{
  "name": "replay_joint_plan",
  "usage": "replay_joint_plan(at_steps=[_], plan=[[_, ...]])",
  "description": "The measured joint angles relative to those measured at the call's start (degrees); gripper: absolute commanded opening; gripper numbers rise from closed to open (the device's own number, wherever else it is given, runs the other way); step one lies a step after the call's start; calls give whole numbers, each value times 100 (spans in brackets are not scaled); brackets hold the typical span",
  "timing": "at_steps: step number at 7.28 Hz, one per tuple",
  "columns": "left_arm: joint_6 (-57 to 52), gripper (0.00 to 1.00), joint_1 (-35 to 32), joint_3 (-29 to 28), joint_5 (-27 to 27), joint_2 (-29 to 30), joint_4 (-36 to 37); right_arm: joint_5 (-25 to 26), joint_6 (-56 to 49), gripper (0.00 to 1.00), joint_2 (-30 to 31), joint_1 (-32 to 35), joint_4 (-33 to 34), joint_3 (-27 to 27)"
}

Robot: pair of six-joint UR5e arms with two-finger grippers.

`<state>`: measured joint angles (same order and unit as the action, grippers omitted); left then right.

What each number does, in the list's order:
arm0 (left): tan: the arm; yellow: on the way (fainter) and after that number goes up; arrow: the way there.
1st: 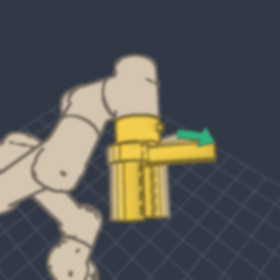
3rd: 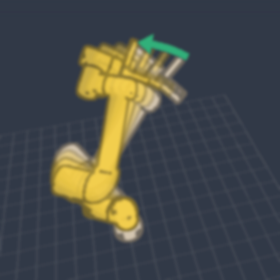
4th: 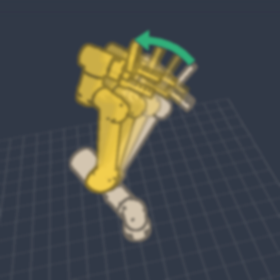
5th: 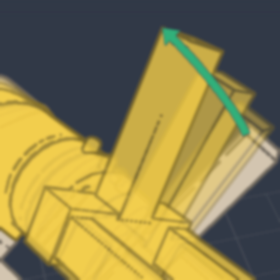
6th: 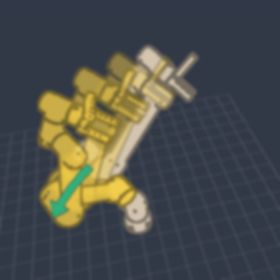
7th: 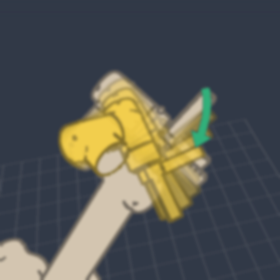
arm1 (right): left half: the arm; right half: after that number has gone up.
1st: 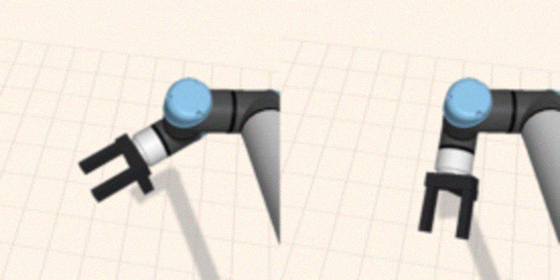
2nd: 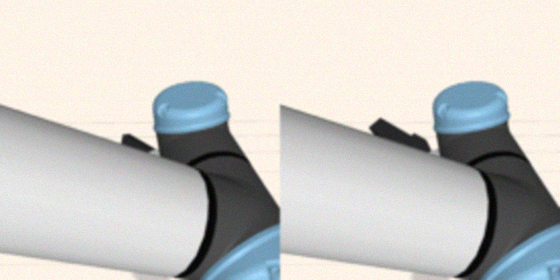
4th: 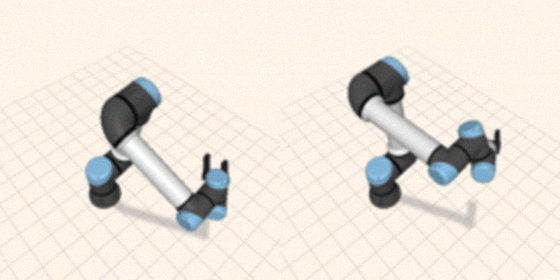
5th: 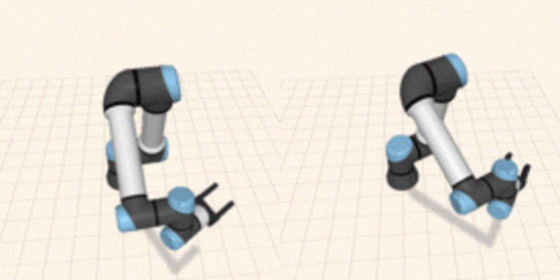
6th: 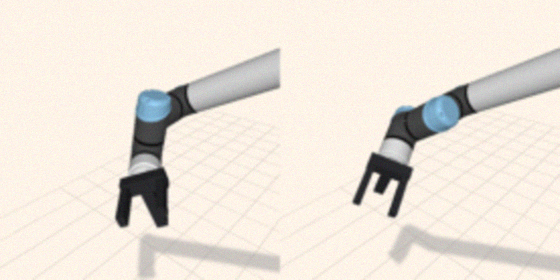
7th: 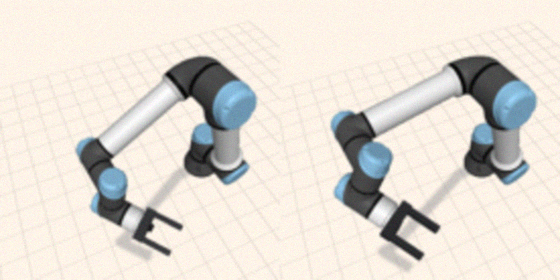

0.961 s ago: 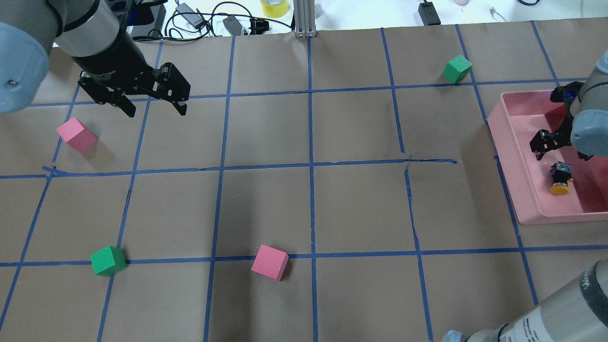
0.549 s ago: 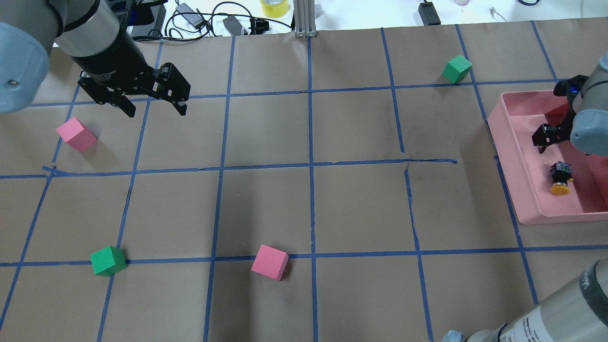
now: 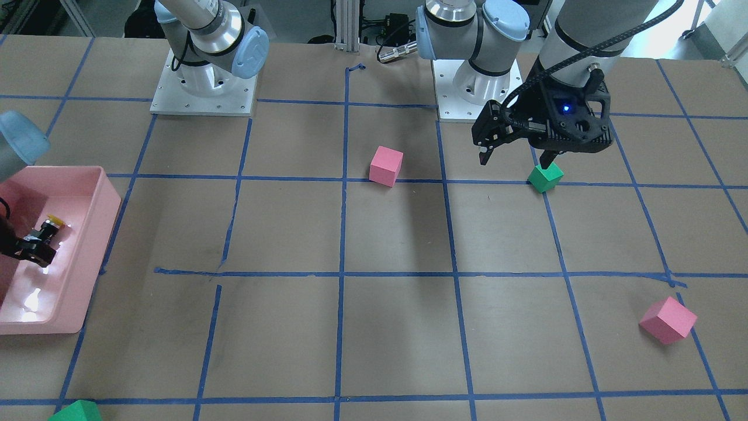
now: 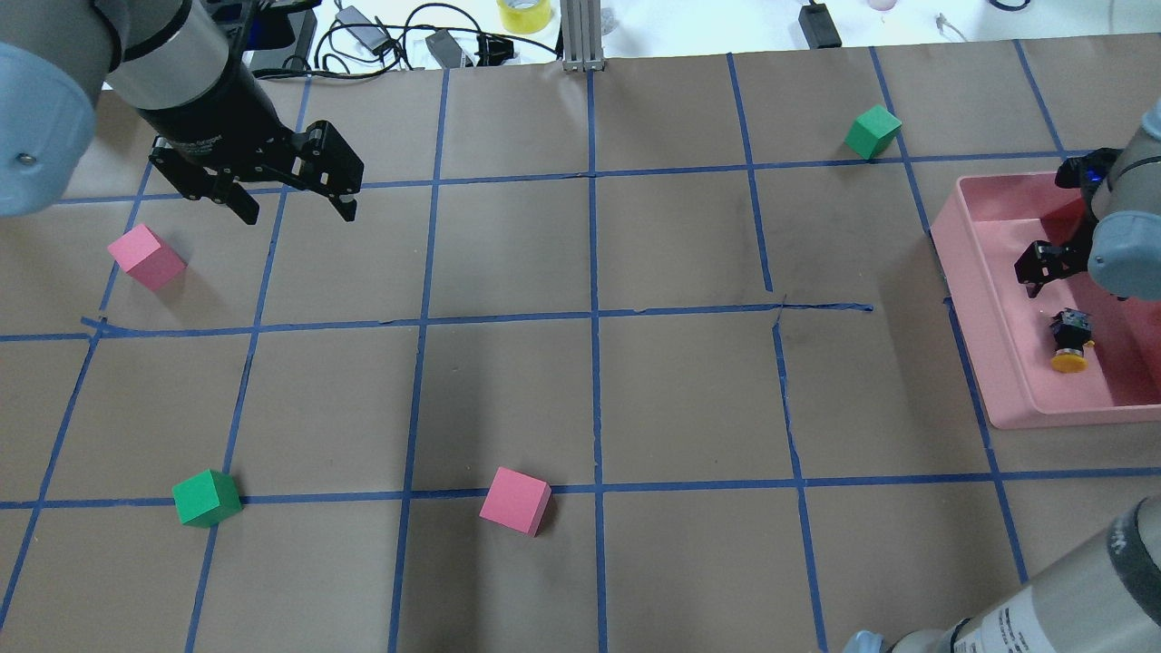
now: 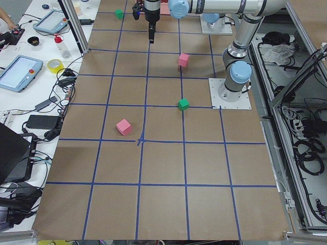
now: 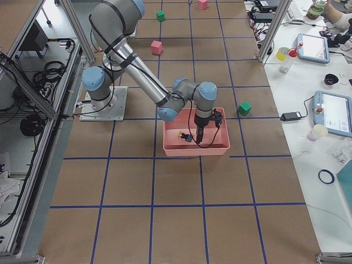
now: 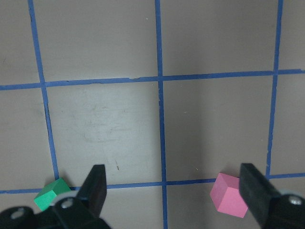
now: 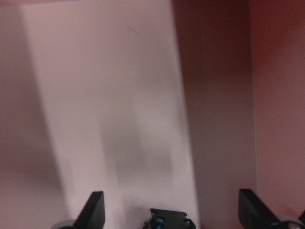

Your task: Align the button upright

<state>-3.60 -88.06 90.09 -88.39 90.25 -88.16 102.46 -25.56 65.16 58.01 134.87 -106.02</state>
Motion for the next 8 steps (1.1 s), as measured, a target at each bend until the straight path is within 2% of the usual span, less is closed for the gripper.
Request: replay_joint_plan(at_steps=[3, 8], plan=[[0, 100, 0, 0, 4, -1, 0, 54, -26, 100, 130, 0, -467, -3], [0, 100, 0, 0, 3, 1, 0, 351, -204, 100, 146, -8, -852, -12]])
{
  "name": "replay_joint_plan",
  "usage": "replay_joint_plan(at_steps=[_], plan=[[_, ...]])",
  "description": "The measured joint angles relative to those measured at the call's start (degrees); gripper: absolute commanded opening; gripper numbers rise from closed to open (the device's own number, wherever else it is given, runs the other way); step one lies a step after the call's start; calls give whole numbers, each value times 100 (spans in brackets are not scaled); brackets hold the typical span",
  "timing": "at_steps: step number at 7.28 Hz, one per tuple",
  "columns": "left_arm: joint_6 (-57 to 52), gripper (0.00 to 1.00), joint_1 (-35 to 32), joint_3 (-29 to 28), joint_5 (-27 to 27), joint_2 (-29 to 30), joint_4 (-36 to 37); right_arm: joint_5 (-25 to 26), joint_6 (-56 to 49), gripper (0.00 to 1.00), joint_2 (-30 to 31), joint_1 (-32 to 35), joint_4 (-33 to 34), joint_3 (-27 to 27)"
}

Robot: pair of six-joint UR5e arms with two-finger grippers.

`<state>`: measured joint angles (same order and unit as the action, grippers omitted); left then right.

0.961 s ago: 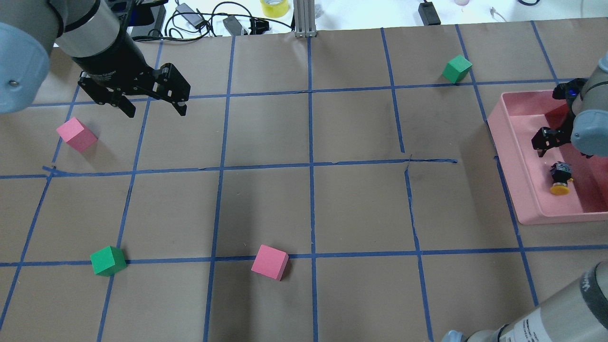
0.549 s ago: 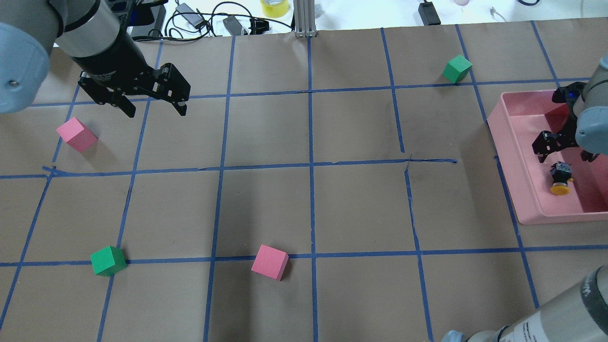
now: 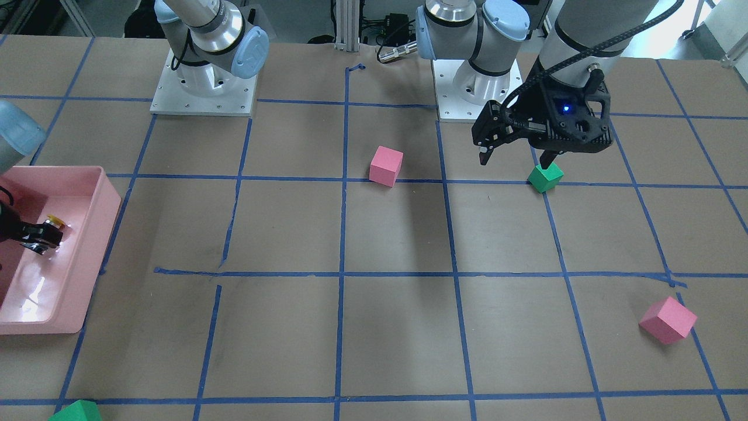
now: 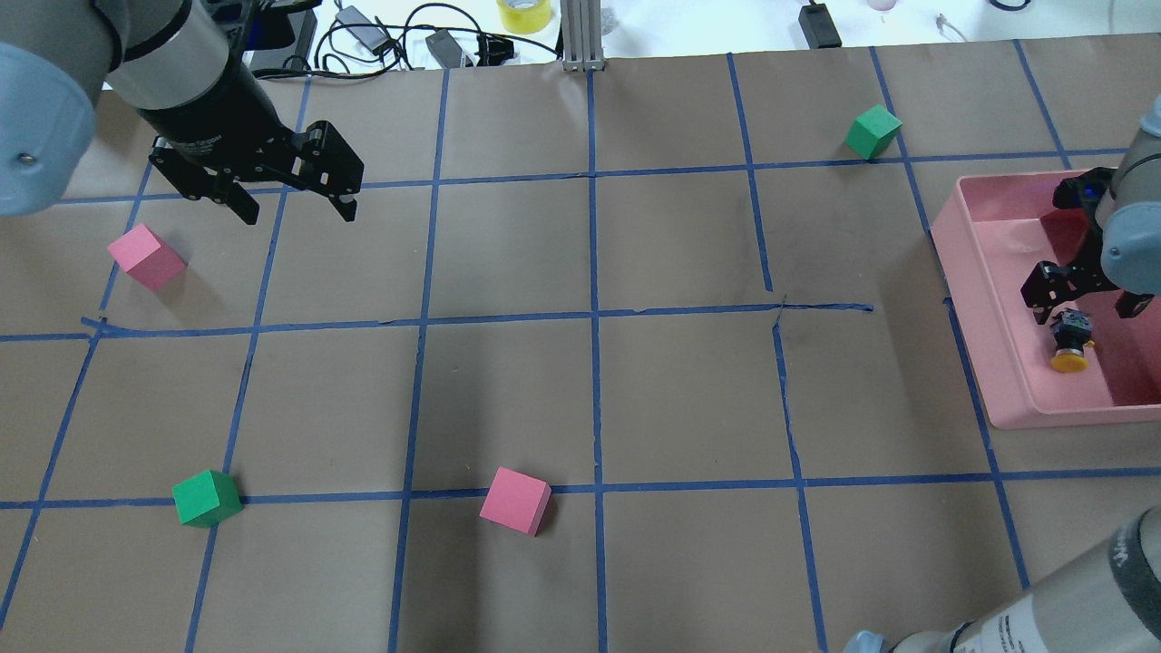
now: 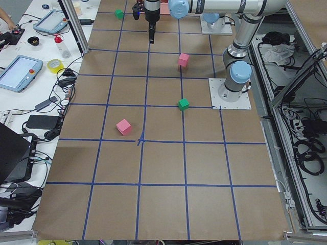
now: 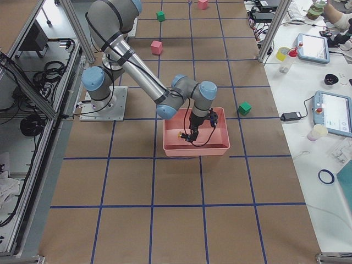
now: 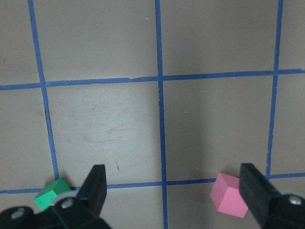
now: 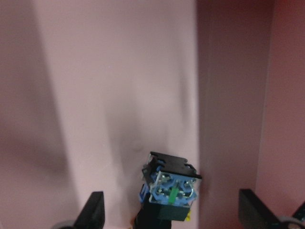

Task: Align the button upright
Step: 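Grasp the switch body with the right gripper, yellow cap downward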

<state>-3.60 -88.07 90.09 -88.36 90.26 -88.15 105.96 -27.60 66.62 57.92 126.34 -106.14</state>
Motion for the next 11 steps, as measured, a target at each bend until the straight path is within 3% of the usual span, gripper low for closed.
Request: replay_joint_plan(at_steps=[11], plan=[[-9, 100, 0, 0, -6, -5, -5, 165, 61, 100, -20, -7, -692, -29]])
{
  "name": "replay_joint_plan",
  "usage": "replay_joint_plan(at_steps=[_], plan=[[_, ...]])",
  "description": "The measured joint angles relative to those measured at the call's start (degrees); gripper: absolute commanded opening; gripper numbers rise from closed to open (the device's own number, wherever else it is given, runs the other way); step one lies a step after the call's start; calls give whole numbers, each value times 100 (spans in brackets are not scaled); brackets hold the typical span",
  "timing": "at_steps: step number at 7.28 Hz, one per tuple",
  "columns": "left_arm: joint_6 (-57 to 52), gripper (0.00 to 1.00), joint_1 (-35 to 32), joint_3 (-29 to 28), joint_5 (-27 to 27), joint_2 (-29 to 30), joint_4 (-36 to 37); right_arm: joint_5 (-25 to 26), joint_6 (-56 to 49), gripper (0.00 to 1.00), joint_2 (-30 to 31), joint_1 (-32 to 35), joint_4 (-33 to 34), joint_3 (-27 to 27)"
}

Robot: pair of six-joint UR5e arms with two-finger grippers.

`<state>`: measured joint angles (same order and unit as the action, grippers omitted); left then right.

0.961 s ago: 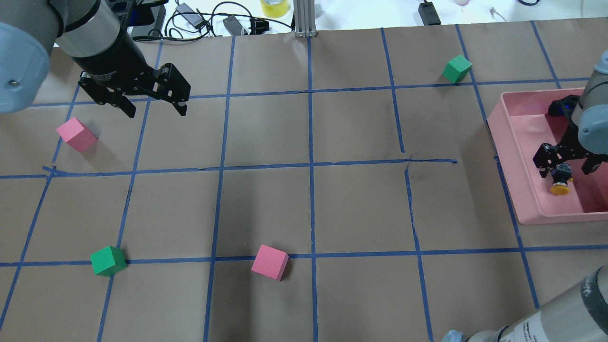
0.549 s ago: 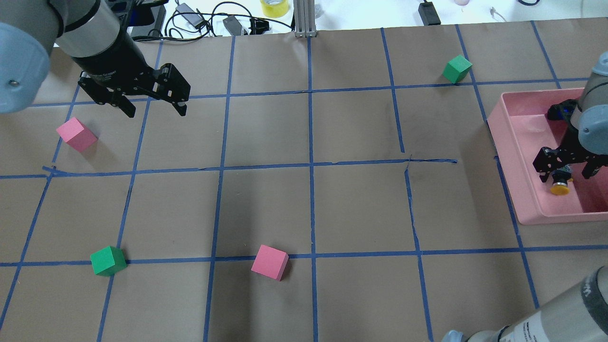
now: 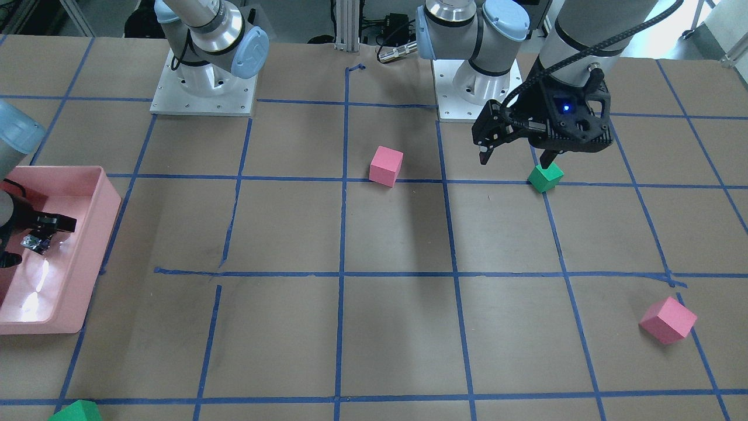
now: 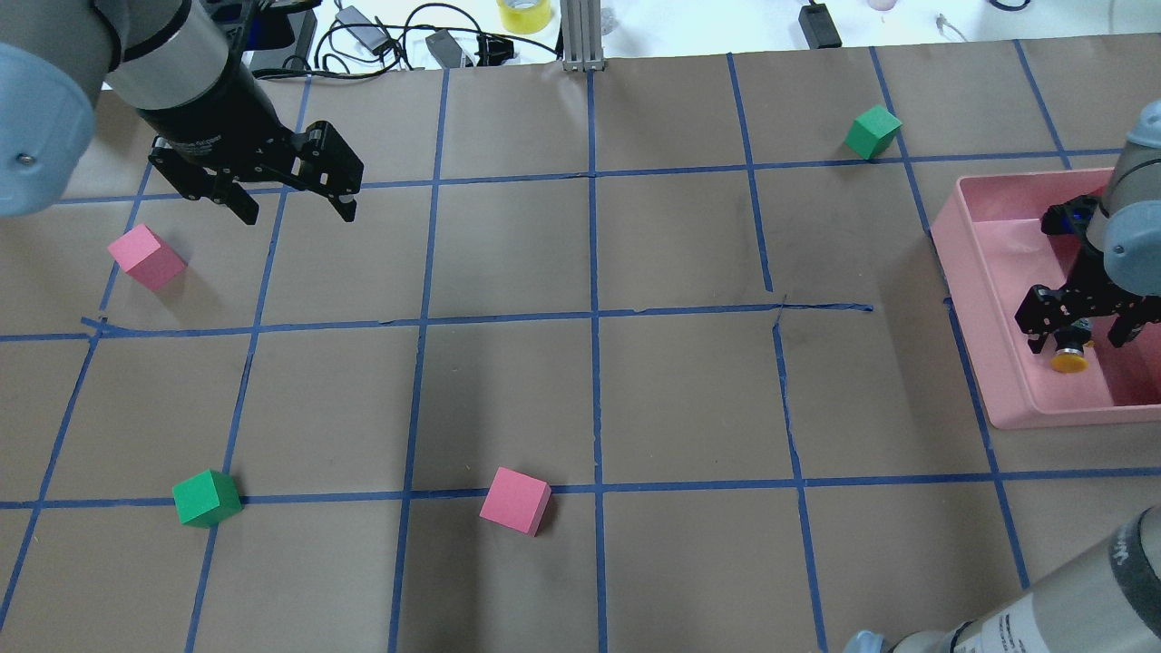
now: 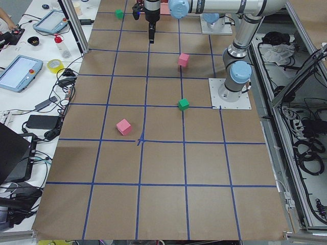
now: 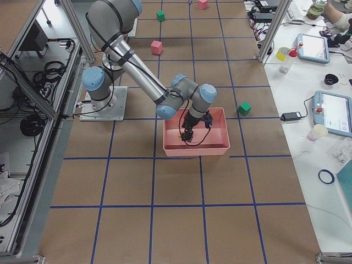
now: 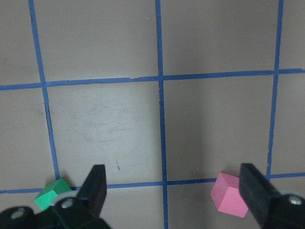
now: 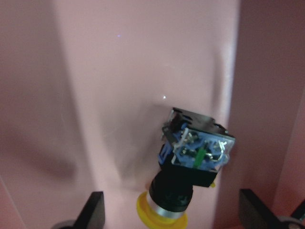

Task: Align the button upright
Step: 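Grasp the switch body with the right gripper, yellow cap downward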

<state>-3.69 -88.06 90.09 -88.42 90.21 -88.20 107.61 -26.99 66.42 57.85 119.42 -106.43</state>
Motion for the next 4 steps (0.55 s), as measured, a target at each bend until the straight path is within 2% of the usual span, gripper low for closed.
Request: replay_joint_plan(at_steps=[4], plan=[[0, 100, 1, 0, -8, 5, -2, 197, 47, 100, -24, -4, 12, 0]])
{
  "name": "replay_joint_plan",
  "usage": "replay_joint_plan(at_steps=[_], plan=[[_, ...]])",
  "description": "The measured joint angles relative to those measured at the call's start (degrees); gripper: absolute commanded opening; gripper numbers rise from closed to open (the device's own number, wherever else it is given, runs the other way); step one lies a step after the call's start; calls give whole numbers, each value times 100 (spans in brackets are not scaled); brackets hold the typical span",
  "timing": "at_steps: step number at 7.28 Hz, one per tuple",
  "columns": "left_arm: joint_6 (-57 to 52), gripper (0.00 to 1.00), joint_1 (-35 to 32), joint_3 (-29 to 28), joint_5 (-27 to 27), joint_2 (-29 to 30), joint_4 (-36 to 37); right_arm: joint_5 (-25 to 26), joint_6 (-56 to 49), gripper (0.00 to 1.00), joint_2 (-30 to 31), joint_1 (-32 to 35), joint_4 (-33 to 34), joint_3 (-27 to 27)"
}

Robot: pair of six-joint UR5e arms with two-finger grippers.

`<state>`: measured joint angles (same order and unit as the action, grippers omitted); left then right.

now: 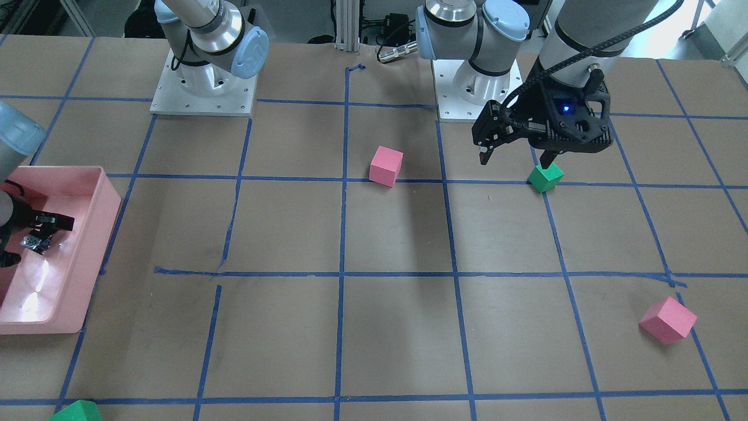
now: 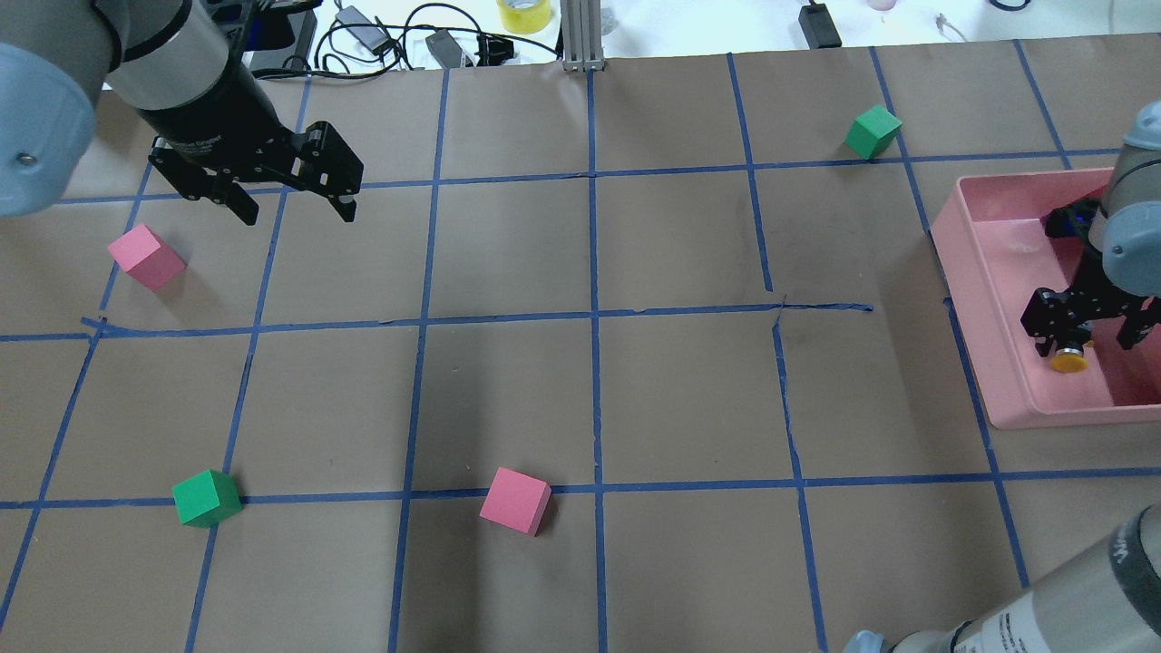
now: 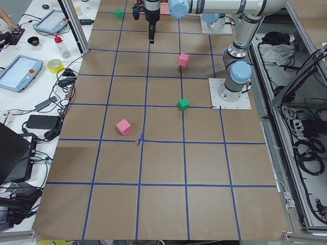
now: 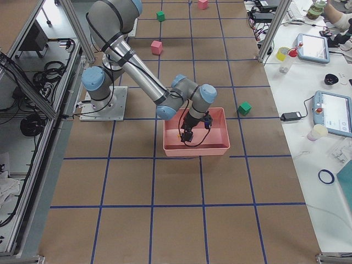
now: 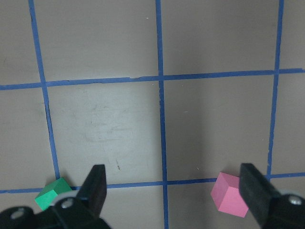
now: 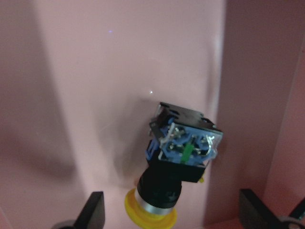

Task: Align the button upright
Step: 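Grasp the switch body with the right gripper, yellow cap downward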

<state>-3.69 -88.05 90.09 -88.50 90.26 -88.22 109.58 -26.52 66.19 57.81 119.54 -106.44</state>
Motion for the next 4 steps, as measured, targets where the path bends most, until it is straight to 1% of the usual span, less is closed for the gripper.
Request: replay_joint_plan(at_steps=[4], plan=[[-2, 100, 6, 0, 0, -1, 3, 123, 14, 100, -43, -6, 50, 0]])
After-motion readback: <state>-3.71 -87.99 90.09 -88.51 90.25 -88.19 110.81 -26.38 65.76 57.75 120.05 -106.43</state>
